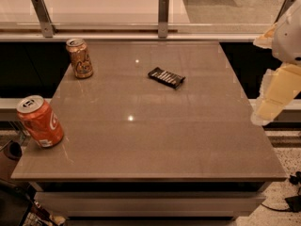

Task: Move rxbar chocolate near orange can

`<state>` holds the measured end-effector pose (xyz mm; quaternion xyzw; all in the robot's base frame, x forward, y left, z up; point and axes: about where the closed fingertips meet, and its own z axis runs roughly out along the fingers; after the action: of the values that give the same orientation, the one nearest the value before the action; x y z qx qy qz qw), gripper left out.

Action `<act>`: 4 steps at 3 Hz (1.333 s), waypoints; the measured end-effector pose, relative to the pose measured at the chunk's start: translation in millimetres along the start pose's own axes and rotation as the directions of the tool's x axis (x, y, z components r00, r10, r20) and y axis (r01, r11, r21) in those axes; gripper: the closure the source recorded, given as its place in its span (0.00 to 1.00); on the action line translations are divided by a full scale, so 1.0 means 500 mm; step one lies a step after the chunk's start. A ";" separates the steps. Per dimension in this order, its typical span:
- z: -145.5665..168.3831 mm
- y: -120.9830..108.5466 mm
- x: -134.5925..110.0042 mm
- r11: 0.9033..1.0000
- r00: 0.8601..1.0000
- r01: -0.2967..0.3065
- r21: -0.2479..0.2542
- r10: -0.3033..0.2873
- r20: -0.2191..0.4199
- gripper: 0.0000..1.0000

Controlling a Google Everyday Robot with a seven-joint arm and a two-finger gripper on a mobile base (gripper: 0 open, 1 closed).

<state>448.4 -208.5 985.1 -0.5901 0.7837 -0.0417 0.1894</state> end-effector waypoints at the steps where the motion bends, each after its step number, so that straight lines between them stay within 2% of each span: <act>1: 0.037 -0.016 -0.013 0.999 0.996 -0.045 0.001 0.045 0.077 0.00; 2: 0.081 -0.042 -0.041 0.994 0.972 -0.105 0.017 0.099 0.214 0.00; 3: 0.127 -0.081 -0.083 0.986 0.922 -0.165 0.033 0.142 0.361 0.00; 4: 0.174 -0.147 -0.139 0.971 0.867 -0.236 0.045 0.190 0.461 0.00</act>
Offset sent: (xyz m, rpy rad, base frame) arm 0.0747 0.0346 -0.0396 0.4282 -0.1680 -0.0733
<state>561.3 -151.4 942.8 -0.4830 0.7751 0.0790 0.3996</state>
